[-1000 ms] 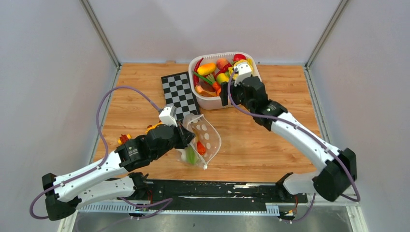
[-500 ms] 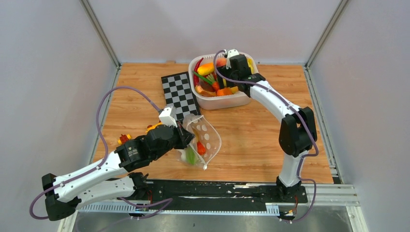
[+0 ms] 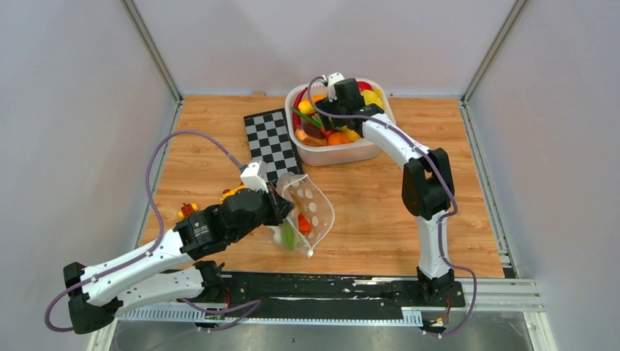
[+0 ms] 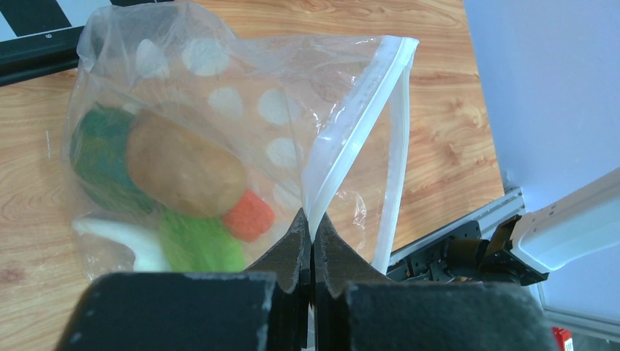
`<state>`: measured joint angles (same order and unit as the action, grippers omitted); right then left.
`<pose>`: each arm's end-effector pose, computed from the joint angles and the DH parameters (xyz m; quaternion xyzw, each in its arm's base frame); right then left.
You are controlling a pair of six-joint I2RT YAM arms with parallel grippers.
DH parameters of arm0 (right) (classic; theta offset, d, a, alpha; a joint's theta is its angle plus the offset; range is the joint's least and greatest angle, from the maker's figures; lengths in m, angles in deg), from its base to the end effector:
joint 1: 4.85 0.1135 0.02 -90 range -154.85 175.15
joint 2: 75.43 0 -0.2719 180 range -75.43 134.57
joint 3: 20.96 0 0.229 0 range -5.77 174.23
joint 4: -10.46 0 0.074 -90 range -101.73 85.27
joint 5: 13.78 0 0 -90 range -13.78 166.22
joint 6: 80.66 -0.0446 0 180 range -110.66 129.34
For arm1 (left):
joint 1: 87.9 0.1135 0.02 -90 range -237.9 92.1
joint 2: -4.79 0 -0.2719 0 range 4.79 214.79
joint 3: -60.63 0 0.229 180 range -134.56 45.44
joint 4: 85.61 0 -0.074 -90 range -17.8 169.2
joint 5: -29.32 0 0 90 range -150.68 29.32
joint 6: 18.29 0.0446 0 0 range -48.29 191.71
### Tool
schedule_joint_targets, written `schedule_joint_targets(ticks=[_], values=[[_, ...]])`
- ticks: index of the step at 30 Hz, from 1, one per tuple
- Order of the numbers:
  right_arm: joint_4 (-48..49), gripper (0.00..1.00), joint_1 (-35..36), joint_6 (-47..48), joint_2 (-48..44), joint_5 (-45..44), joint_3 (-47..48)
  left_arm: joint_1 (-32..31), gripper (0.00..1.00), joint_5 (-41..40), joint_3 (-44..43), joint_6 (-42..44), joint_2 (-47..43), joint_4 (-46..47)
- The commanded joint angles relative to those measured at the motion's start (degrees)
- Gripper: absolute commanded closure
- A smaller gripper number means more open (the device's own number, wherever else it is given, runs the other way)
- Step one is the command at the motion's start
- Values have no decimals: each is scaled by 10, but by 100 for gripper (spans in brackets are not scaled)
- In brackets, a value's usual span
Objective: Place the food in the zip-top bag and seal the zipper
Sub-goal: Pick up the fake fruit from the bin.
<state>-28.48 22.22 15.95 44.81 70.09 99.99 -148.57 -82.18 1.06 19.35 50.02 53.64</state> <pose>0.4286 0.2137 0.2780 -0.2379 0.8666 0.0301 0.4376 0.0896 -0.1261 0.3119 -0.0375 0.8399 -0.3443 0.4178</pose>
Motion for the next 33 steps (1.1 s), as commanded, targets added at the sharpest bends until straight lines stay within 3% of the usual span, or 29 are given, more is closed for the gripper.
schedule_joint_targets(ticks=[1,9,12,16,25,33], values=[[4,22,2,26,38,-16,53,1,100,-4,-4,5,3,14],[-4,33,2,31,64,-38,61,1,100,-7,-5,5,5,10],[3,46,1,25,55,-45,46,0,100,-6,-7,4,7,12],[-6,58,2,0,15,-19,28,1,100,-3,-8,4,14,13],[105,59,2,-54,-159,16,-154,1,100,12,-13,3,29,23],[121,60,1,-126,-238,50,-250,0,100,17,-11,-1,27,25]])
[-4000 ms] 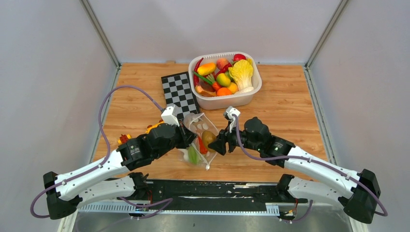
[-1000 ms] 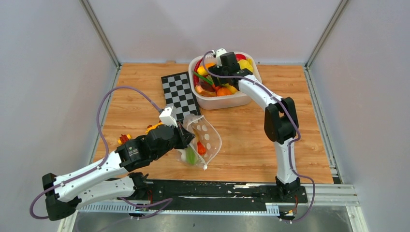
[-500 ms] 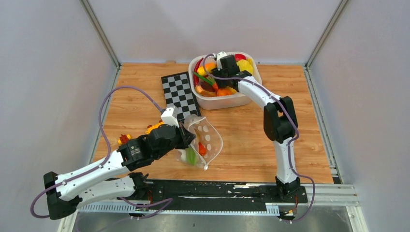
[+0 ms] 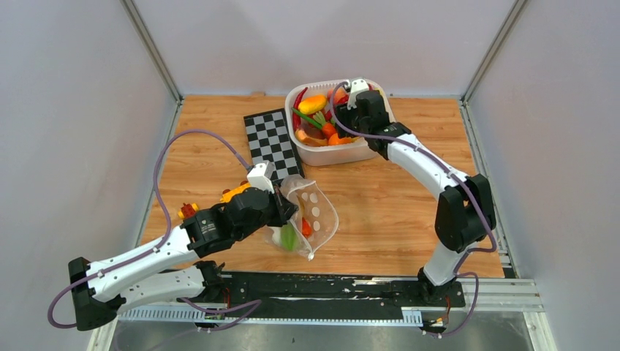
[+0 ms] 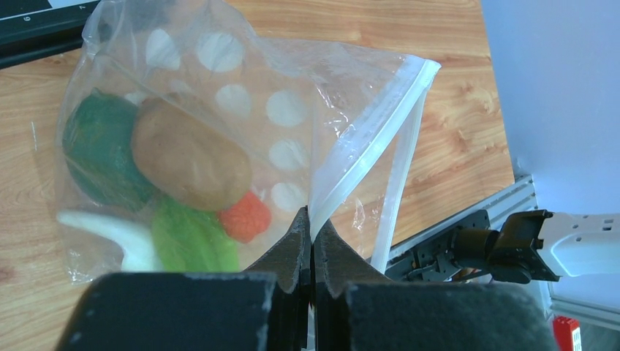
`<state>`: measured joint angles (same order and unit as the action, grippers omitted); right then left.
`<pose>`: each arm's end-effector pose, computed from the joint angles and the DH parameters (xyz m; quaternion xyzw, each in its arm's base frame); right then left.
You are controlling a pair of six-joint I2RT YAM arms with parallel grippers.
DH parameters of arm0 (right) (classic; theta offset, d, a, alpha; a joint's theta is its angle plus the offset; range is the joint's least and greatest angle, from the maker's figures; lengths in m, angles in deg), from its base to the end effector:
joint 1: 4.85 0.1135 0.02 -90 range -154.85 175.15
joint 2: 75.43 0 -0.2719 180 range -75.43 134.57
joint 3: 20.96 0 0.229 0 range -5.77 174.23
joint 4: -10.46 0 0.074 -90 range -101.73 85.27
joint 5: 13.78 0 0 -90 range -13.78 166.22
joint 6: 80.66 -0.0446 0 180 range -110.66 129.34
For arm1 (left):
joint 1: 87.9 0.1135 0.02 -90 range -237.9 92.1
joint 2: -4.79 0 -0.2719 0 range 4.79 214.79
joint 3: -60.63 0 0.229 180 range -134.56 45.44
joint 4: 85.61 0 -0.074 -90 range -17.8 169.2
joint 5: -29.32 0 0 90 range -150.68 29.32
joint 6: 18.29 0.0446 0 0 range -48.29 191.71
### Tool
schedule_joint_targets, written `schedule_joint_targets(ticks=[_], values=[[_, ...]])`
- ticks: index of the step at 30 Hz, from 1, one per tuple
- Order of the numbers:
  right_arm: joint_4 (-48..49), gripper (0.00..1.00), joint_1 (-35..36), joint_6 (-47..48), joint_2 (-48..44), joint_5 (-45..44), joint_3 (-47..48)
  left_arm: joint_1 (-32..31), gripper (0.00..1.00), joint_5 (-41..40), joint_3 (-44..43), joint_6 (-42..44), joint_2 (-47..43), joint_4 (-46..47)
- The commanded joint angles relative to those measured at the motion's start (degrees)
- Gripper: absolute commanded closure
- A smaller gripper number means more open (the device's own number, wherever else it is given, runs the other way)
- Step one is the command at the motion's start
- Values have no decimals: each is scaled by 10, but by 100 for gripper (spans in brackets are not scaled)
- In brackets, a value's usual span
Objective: Place the food in the zip-top bag and seal the zipper
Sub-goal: Pick up the fake fruit from the bin, then place the fake fruit in the zipper food storage bag.
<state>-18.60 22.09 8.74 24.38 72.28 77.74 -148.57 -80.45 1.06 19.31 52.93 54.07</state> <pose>0.3560 0.1775 0.3174 -0.1807 0.8474 0.0897 0.4912 0.0938 -0.1361 0.3054 -0.0259 0.8524 -0.3363 0.3995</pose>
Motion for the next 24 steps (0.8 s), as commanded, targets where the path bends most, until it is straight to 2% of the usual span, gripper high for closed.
schedule_joint_targets(ticks=[1,5,13,16,20,24], values=[[20,60,2,-65,-47,54,-37,0,100,-1,-9,-1,-3,21],[51,63,3,-132,-110,101,-85,0,100,-5,-4,-3,-7,26],[86,64,12,-152,-267,148,-193,1,100,-3,-3,-2,-7,28],[94,63,12,-179,-331,197,-243,1,100,-5,-2,-2,-7,32],[190,63,16,-248,-401,305,-341,1,100,-5,-3,-1,-4,40],[288,62,56,-300,-465,348,-443,1,100,1,-4,-1,1,43]])
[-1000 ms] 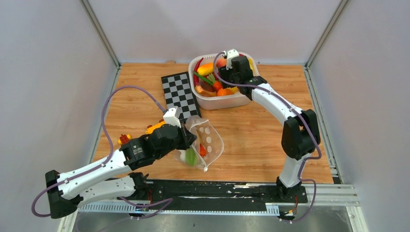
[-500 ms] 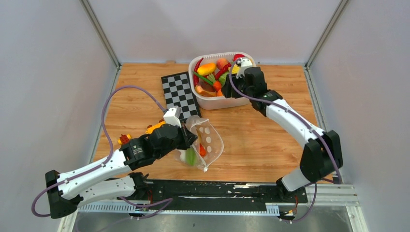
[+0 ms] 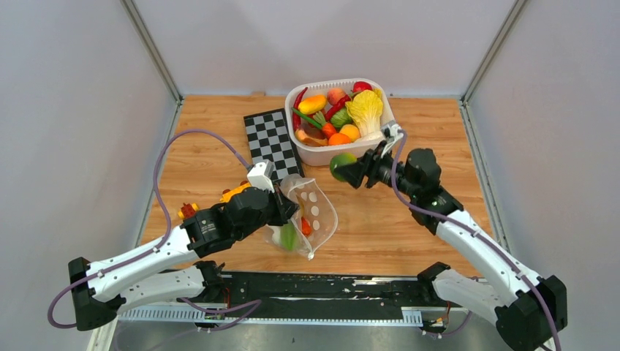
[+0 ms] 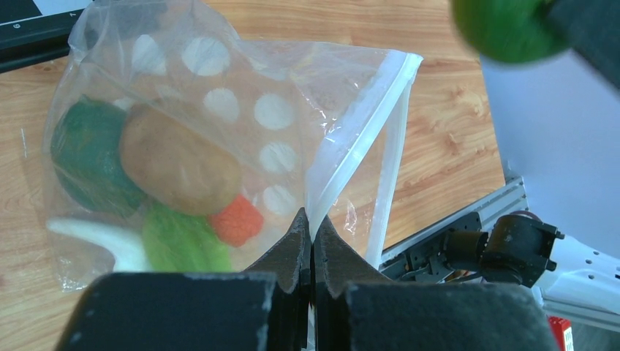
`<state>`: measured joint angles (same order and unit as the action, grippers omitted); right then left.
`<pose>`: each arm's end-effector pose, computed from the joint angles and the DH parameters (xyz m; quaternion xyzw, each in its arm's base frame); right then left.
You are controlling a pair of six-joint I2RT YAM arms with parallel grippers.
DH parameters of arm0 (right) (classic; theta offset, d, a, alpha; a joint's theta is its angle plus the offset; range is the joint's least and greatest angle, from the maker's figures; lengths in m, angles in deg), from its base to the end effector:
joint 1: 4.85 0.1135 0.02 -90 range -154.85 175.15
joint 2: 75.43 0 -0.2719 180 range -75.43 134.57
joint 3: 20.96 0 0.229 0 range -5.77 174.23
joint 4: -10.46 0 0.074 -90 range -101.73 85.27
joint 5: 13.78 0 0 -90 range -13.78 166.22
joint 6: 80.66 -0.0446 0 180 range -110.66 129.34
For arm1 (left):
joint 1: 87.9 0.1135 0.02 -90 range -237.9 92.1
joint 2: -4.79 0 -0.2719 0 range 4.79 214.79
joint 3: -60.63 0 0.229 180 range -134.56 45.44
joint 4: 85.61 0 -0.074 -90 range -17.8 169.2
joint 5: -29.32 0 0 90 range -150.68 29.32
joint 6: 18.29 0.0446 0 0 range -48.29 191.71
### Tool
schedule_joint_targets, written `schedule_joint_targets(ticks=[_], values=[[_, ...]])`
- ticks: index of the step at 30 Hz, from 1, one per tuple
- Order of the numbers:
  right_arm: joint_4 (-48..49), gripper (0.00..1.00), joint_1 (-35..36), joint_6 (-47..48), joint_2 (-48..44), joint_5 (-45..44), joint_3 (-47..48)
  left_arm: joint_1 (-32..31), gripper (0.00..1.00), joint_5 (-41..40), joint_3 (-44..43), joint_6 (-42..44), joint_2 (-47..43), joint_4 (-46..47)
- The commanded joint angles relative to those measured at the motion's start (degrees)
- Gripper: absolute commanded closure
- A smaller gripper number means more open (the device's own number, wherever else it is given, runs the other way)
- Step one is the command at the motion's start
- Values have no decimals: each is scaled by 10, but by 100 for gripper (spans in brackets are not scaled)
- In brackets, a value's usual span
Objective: Place the food in the zip-top bag and seal the zipper
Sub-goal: Place the fake fruit in the zipper food storage bag.
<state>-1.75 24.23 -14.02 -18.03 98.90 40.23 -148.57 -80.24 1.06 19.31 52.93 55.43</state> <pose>0.1803 0.1200 0.3408 -0.1653 0.7350 0.4166 0.5089 0.0943 -0.1373 0.3078 -0.0271 0.8468 -0.3462 0.4030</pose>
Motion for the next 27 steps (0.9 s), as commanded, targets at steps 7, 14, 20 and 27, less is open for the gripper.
schedule_joint_targets(ticks=[7,14,20,27], values=[[92,59,130,-11,-115,64,-116,1,100,2,-5,-2,-10,26],[6,57,202,56,-87,6,-82,1,100,-3,-7,-2,-13,27],[-59,54,272,113,-14,-137,-22,0,100,4,-15,1,-12,22],[-82,49,318,166,53,-244,31,1,100,-13,-19,2,-39,6]])
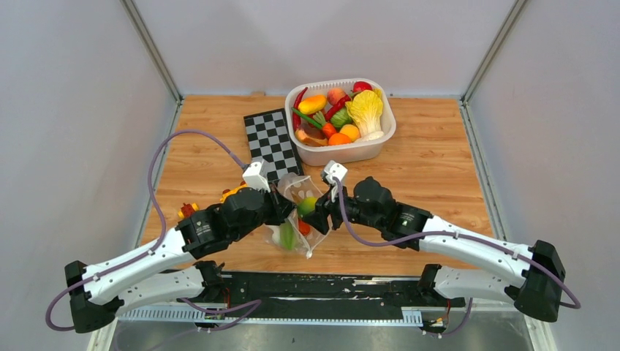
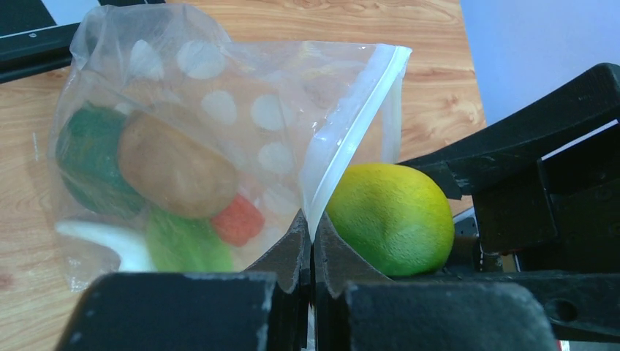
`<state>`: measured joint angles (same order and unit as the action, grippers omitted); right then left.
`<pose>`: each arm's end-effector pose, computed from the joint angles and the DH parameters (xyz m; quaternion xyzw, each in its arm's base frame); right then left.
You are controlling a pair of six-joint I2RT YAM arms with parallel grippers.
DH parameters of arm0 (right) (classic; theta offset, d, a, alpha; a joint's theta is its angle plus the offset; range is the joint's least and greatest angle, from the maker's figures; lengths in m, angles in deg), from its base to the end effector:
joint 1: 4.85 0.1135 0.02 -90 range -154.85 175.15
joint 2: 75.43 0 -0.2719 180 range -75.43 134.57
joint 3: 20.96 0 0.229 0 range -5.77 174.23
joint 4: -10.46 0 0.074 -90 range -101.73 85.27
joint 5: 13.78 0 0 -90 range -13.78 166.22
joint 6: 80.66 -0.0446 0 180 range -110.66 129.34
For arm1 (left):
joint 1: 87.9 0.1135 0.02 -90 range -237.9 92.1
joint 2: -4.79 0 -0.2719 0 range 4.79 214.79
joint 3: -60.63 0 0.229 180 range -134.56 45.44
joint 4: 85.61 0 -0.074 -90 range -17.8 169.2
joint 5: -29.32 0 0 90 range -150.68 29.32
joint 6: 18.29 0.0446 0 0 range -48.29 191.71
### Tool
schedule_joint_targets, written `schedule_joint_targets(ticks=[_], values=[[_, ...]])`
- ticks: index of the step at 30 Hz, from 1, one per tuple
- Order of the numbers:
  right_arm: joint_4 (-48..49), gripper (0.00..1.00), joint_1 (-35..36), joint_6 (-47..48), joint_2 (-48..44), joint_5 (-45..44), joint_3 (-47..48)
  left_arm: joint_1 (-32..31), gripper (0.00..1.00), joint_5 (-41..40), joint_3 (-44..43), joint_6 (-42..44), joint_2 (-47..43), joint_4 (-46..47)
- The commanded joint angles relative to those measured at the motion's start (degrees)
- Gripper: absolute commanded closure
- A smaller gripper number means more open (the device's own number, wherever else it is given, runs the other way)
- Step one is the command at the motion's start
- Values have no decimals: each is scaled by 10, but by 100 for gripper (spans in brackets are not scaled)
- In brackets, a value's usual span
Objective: Place the food in the zip-top bag and seal the zipper
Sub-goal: Place the fake fruit in the zipper food storage bag, then pick up the fake fruit from the bin.
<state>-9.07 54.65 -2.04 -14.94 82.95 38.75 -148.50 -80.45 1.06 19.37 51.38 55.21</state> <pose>0.1102 0.1974 0.3059 -0.3646 0.7344 0.3700 0.4368 0.0919 -0.1323 0.3113 -0.0302 0.8407 -0.3535 0.4091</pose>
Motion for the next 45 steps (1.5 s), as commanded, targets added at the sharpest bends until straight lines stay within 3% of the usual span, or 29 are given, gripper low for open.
schedule_joint_targets(ticks=[1,4,10,15,17,23,26,33,38,45], values=[[-12,49,17,52,29,-84,53,0,100,-14,-19,1,-26,5],[-17,43,25,68,44,-41,68,0,100,-32,-15,-2,-39,-1],[-5,23,26,71,24,14,68,0,100,-52,-8,-4,-56,-3],[4,21,25,87,-17,14,78,0,100,-53,-6,-5,-55,-4],[14,21,25,101,-40,-20,80,0,100,-53,-4,-4,-55,-4],[34,15,0,137,-47,-250,96,0,100,-56,1,-4,-56,-5],[-5,15,-63,100,-13,-268,133,0,100,-55,2,-5,-57,-7],[-59,19,-229,-26,126,-108,225,0,100,-64,7,-7,-70,-15],[-68,26,-290,-72,238,-23,302,0,100,-75,10,-7,-84,-28],[-54,25,-323,-133,361,-57,386,0,100,-86,11,-3,-92,-37]])
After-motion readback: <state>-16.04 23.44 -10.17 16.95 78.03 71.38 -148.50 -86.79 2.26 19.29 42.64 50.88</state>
